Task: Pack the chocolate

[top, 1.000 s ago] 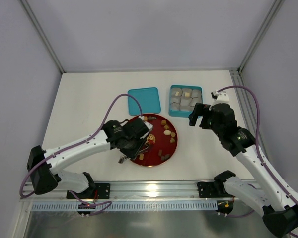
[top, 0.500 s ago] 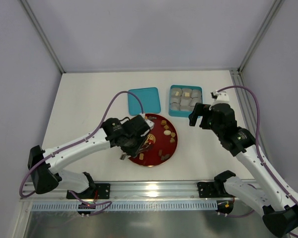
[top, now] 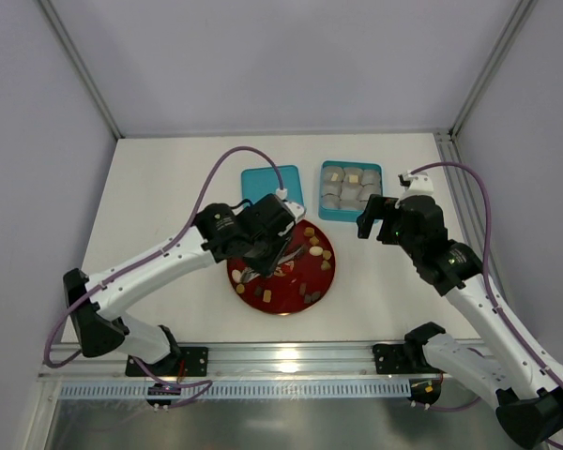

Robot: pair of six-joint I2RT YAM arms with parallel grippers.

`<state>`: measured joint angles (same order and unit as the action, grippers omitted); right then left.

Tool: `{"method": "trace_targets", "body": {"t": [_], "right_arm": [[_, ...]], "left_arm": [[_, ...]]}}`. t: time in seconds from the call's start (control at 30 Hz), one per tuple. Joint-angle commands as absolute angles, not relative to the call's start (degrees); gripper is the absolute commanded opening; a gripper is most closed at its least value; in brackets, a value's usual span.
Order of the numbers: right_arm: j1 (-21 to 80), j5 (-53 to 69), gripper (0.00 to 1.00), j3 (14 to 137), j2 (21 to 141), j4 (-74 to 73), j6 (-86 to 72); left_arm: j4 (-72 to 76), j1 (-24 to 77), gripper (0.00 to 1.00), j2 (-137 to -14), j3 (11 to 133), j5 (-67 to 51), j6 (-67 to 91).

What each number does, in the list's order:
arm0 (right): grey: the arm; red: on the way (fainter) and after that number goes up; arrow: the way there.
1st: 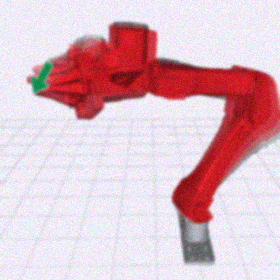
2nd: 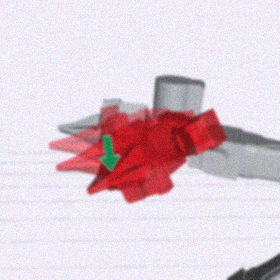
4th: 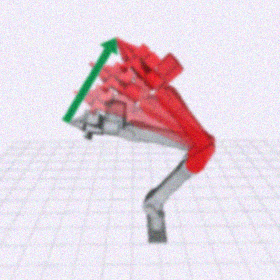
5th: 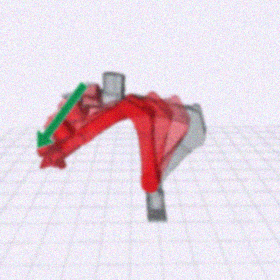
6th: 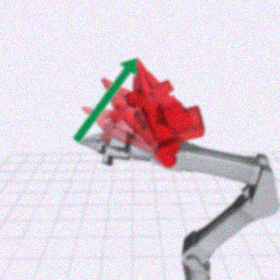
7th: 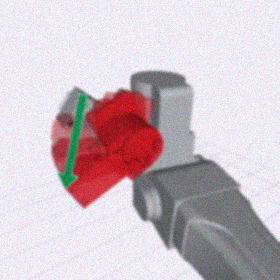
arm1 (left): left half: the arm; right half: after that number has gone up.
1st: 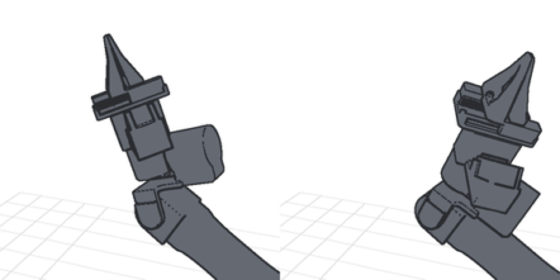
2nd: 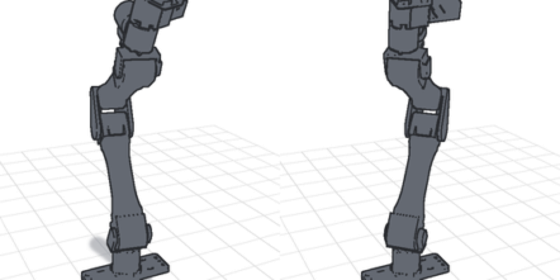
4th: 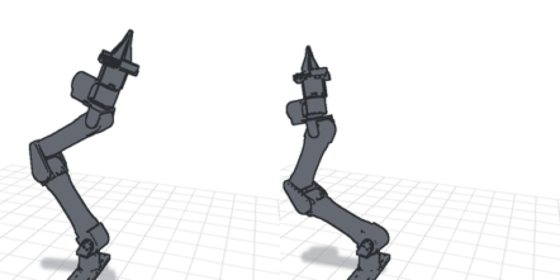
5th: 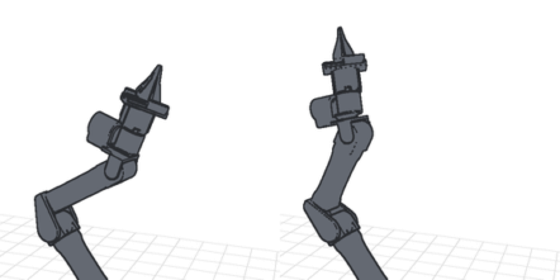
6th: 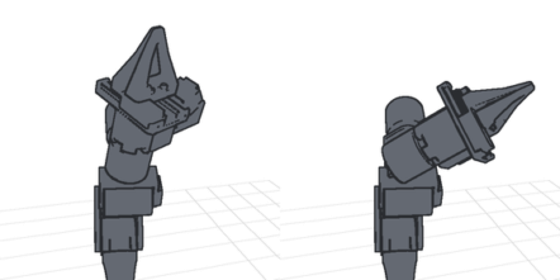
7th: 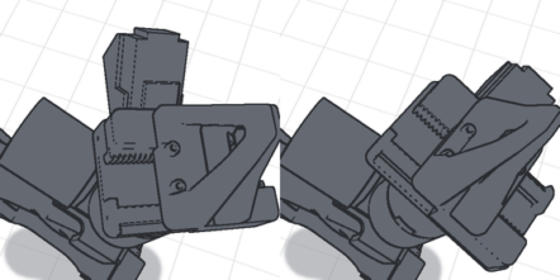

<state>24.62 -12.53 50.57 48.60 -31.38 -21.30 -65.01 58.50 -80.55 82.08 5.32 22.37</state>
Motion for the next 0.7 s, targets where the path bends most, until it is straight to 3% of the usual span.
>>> {"method": "trace_targets", "body": {"t": [0.0,0.67], "right_arm": [[24.43,-13.10,1.00,51.24,47.90,-29.97,-21.53],[24.43,-17.92,1.00,56.07,45.45,-33.31,-21.18]], "left_arm": [[-63.11,58.62,0.18,-84.44,89.88,8.17,20.13],[-38.15,52.83,0.16,-118.80,122.41,10.63,9.41]]}}
